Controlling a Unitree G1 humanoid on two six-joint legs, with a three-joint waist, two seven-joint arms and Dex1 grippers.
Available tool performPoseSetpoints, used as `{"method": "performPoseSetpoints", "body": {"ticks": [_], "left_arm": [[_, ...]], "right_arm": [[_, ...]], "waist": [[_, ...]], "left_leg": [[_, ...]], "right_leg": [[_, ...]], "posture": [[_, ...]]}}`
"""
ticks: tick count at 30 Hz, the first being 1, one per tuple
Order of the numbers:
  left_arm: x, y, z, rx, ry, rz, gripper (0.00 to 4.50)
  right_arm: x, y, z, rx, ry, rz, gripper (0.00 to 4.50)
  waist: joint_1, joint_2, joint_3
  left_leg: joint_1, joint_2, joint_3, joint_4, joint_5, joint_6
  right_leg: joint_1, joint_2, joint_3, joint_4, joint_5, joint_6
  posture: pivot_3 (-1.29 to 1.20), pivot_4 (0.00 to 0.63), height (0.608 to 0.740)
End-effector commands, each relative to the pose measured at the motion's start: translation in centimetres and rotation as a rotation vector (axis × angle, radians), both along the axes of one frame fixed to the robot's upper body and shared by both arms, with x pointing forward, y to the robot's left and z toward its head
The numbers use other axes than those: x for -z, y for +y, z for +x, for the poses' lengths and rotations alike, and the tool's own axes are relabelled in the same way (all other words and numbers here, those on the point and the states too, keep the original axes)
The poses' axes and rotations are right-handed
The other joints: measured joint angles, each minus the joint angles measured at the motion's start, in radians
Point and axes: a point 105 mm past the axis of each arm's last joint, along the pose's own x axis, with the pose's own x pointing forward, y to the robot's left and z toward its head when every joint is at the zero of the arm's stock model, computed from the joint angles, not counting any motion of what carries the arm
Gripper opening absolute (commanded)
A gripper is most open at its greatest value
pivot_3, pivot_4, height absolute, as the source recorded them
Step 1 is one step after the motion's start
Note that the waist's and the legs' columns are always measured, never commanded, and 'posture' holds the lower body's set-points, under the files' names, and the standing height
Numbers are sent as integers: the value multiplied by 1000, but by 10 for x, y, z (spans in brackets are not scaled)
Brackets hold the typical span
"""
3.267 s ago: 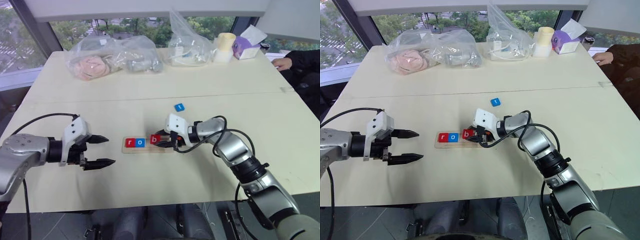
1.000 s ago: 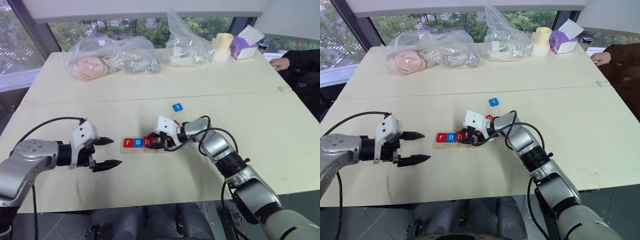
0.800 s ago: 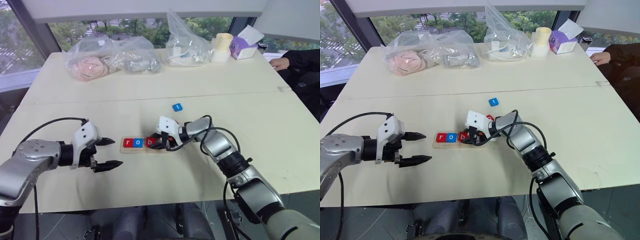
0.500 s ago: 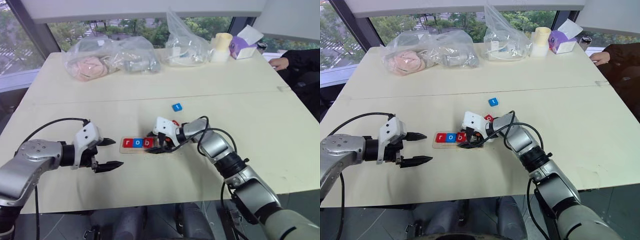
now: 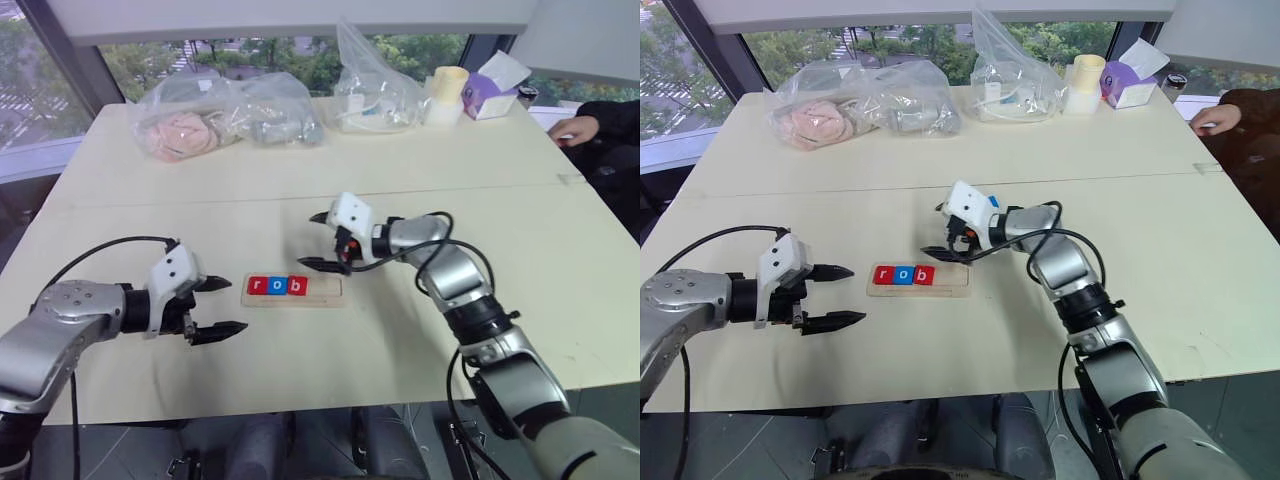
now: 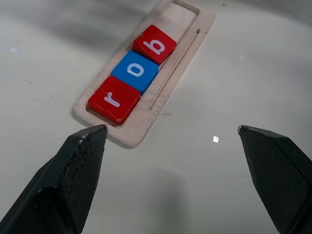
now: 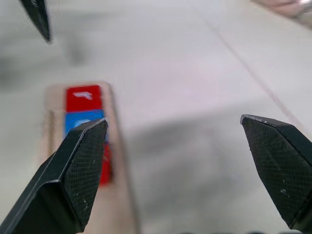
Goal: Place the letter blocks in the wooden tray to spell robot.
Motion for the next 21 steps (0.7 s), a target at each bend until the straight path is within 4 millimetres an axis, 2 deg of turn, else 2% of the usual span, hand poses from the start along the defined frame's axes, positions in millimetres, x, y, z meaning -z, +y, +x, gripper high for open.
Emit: {"method": "performPoseSetpoints", "body": {"ticks": [1, 4, 7, 11, 16, 21], "left_arm": [[-32, -2, 12, -47, -100, -128, 4500], [-43, -5, 15, -55, -117, -193, 4500], [-47, -7, 17, -64, -123, -217, 4500], [-45, -6, 19, -72, -113, -213, 4500], [-33, 2, 19, -93, -87, -150, 4500], [-15, 23, 11, -102, -34, -1, 4500]], "right_arm": [[-19, -27, 11, 167, -58, 69, 4470], [-16, -46, 14, 298, 46, 161, 4470], [-9, -53, 6, 354, 123, 192, 4470], [-5, -50, -6, 359, 150, 201, 4470], [14, -35, -23, 248, 30, 10, 4470], [23, -24, -22, 200, -15, -50, 4470]], "waist": [[1, 0, 0], [0, 0, 0], [-5, 0, 0], [-5, 0, 0], [-3, 0, 0], [-6, 0, 0]], "left_leg": [[0, 0, 0, 0, 0, 0], [0, 0, 0, 0, 0, 0], [0, 0, 0, 0, 0, 0], [0, 1, 0, 0, 0, 0], [1, 0, 1, 0, 0, 0], [1, 1, 1, 0, 0, 0]], "right_leg": [[0, 0, 0, 0, 0, 0], [0, 0, 0, 0, 0, 0], [0, 0, 0, 0, 2, 3], [0, 0, 0, 0, 0, 1], [1, 0, 0, 0, 0, 0], [1, 0, 0, 0, 0, 0]], "posture": [[0, 150, 740], [0, 150, 740], [0, 150, 740], [0, 150, 740], [0, 150, 740], [0, 150, 740]]}}
